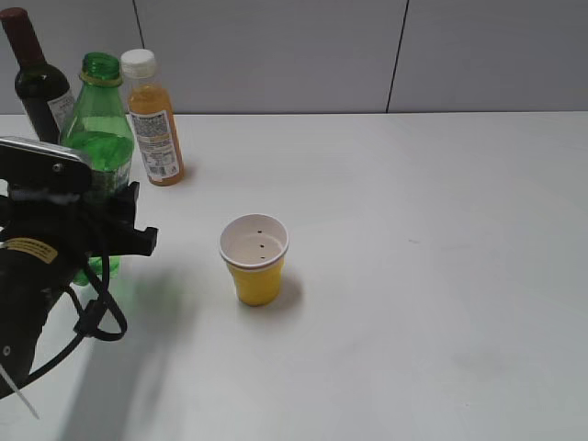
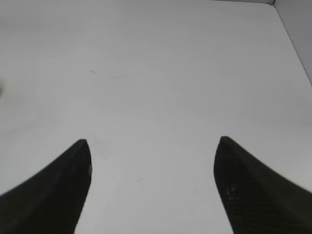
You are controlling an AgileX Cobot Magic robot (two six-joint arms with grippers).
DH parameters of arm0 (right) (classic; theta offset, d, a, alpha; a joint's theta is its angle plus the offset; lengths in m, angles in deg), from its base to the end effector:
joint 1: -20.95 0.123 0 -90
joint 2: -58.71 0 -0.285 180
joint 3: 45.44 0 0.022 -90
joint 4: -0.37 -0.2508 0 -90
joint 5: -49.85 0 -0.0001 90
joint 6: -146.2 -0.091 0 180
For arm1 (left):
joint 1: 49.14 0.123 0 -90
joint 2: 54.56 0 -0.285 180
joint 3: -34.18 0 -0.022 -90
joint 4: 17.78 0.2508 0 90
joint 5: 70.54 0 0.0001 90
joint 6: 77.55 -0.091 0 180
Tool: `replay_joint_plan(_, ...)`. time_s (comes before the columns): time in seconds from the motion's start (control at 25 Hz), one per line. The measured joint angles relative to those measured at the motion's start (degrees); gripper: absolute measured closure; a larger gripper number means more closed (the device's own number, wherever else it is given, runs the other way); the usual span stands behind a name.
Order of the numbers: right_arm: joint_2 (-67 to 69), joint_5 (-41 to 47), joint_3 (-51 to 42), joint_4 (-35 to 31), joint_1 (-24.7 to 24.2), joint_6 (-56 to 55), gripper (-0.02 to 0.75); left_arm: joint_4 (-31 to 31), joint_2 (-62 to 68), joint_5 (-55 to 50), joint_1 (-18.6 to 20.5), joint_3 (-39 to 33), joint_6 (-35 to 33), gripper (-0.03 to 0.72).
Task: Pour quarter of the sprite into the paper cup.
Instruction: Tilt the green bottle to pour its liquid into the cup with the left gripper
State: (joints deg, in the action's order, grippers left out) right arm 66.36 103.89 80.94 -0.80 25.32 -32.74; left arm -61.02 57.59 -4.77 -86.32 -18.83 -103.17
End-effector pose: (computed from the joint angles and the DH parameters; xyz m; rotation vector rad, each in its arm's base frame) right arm 0.0090 0.0022 0.2618 -0.0938 2.0107 0.0611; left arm 0.2422 -0.1124 0.1295 0.1969 1.7942 0.2237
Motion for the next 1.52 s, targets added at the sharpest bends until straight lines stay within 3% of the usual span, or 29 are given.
replay_joint_plan(0.52, 0.0, 0.0, 0.0, 0.0, 0.0, 0.0, 0.147, -3.13, 0.0, 0.18, -3.75, 0.0, -14.03, 0.232)
replay_joint_plan(1.24, 0.0, -0.06, 0.0, 0.0, 0.0, 0.0, 0.147, -5.16, 0.0, 0.32, -3.75, 0.0, -36.87, 0.232)
replay_joint_plan(1.52, 0.0, -0.06, 0.0, 0.0, 0.0, 0.0, 0.147, -5.16, 0.0, 0.32, -3.75, 0.0, -42.52, 0.232)
